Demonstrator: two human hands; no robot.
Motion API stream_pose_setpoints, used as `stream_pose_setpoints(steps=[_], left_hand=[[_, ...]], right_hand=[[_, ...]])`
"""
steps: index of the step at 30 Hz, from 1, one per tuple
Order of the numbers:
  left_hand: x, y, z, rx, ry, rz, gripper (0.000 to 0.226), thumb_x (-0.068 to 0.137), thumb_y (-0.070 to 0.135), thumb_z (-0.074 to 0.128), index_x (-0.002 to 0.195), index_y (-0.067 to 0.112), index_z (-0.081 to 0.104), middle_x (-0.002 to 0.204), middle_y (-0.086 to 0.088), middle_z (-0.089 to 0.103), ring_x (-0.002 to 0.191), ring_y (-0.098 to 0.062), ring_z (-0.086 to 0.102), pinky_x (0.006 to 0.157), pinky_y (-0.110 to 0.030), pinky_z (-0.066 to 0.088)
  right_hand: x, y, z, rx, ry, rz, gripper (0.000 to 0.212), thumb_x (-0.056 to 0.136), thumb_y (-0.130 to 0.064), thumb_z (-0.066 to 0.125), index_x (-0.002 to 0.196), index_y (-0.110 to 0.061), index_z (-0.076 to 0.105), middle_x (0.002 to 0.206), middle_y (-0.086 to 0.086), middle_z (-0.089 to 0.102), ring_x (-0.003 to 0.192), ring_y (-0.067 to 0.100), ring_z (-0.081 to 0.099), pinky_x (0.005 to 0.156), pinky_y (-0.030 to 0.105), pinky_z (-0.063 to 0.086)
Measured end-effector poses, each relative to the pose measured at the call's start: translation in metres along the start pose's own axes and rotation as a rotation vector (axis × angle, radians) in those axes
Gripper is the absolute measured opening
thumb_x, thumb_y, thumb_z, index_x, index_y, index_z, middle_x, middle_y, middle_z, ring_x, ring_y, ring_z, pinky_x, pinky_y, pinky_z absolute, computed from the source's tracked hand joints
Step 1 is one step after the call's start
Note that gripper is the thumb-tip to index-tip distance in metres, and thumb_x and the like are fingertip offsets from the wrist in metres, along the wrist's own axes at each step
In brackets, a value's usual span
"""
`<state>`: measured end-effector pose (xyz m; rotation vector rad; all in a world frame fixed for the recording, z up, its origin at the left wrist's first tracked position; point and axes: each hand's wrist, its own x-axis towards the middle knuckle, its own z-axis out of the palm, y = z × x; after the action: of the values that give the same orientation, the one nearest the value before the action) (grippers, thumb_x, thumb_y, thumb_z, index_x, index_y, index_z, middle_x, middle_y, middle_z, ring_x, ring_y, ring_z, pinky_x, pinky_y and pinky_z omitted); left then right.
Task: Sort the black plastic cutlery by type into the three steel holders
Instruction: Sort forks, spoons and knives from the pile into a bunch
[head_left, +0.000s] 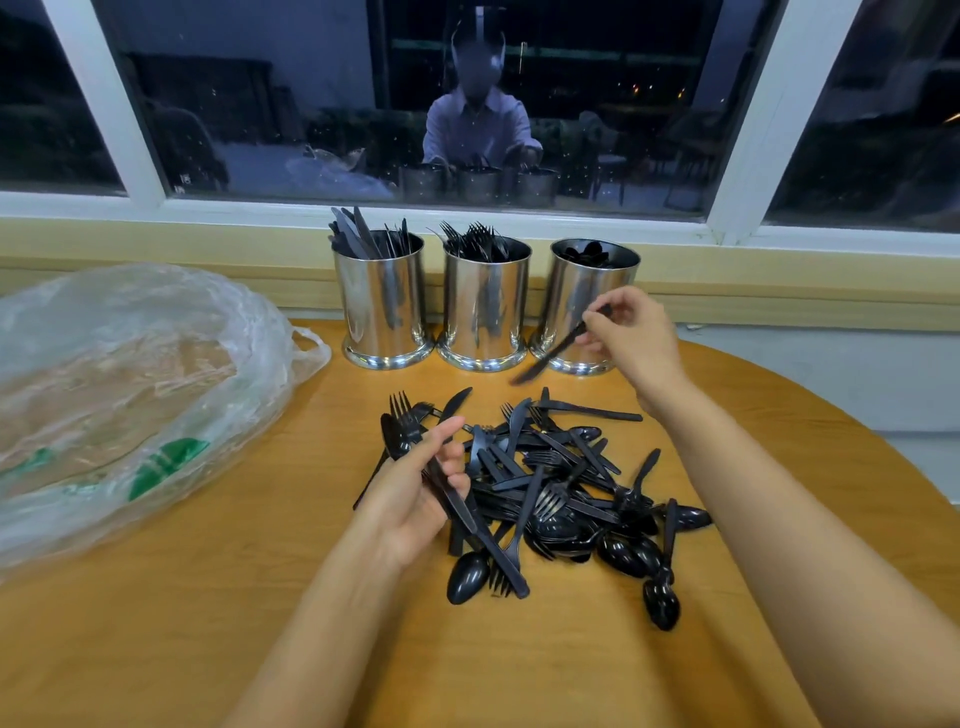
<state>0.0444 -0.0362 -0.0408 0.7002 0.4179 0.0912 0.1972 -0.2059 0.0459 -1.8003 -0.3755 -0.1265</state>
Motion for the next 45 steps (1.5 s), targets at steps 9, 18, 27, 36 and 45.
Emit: stream_pose_setpoints(steps=[9,18,27,36,45], left_hand=[[-0.001,-0.019,0.036,0.079,0.013,0.017,0.036,0.106,0.015,0.036,0.137,0.000,0.049,0.132,-0.016,0.059,0.122,-0.028,0.057,0.103,-0.041,0.043],[0.023,-0.022,0.041,0.060,0.070,0.015,0.024,0.105,0.014,0.040,0.107,0.007,0.063,0.092,-0.010,0.076,0.081,-0.022,0.074,0.070,-0.039,0.055],[0.054,-0.016,0.039,0.015,0.055,-0.044,0.023,0.104,0.010,0.042,0.109,0.003,0.063,0.091,-0.015,0.075,0.083,-0.025,0.073,0.073,-0.040,0.053],[0.054,-0.016,0.029,-0.010,-0.026,-0.080,0.024,0.103,0.011,0.044,0.113,0.004,0.064,0.100,-0.015,0.075,0.084,-0.023,0.075,0.078,-0.042,0.060],[0.046,-0.016,0.026,0.003,-0.060,-0.031,0.027,0.103,0.012,0.043,0.123,0.003,0.059,0.108,-0.018,0.073,0.093,-0.026,0.073,0.078,-0.039,0.061]], right_hand=[[-0.100,0.043,0.032,0.283,-0.174,0.318,0.011,0.086,-0.002,0.067,0.096,-0.006,0.062,0.090,0.012,0.067,0.081,0.019,0.068,0.077,0.028,0.059],[-0.094,0.060,0.020,-0.031,-0.362,0.156,0.004,0.084,-0.021,0.074,0.087,-0.020,0.073,0.081,-0.001,0.066,0.075,0.010,0.060,0.066,0.022,0.053],[0.005,0.133,-0.029,-0.758,-0.071,0.017,0.026,0.094,-0.015,0.060,0.119,-0.016,0.066,0.122,0.005,0.064,0.106,0.019,0.057,0.093,0.031,0.046],[0.011,0.132,-0.028,-0.968,-0.129,-0.038,0.010,0.094,-0.027,0.060,0.101,-0.021,0.064,0.088,-0.005,0.063,0.099,0.018,0.055,0.072,0.033,0.050],[-0.061,0.058,0.010,0.076,-0.202,0.237,0.007,0.094,-0.018,0.061,0.091,-0.012,0.063,0.070,-0.002,0.060,0.043,0.000,0.046,0.044,0.011,0.038]])
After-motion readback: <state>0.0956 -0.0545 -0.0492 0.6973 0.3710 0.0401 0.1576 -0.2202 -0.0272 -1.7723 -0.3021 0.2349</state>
